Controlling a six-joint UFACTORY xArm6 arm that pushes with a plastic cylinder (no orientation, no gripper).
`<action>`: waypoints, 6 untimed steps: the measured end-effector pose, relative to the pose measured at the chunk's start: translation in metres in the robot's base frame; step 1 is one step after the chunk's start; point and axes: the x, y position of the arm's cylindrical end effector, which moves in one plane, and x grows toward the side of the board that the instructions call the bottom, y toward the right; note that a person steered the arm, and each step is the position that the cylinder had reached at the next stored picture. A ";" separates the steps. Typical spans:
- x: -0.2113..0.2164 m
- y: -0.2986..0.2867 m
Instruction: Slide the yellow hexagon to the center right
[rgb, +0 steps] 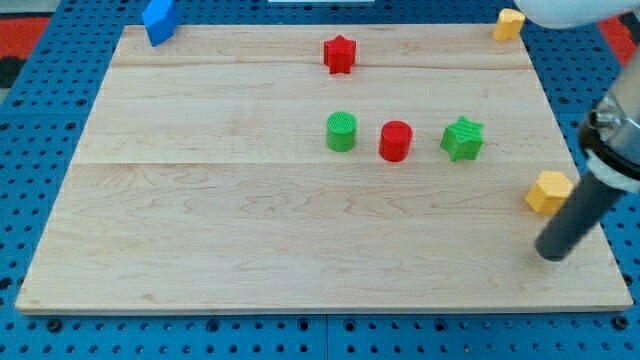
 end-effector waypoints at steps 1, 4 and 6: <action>-0.001 -0.005; -0.058 0.040; -0.061 0.001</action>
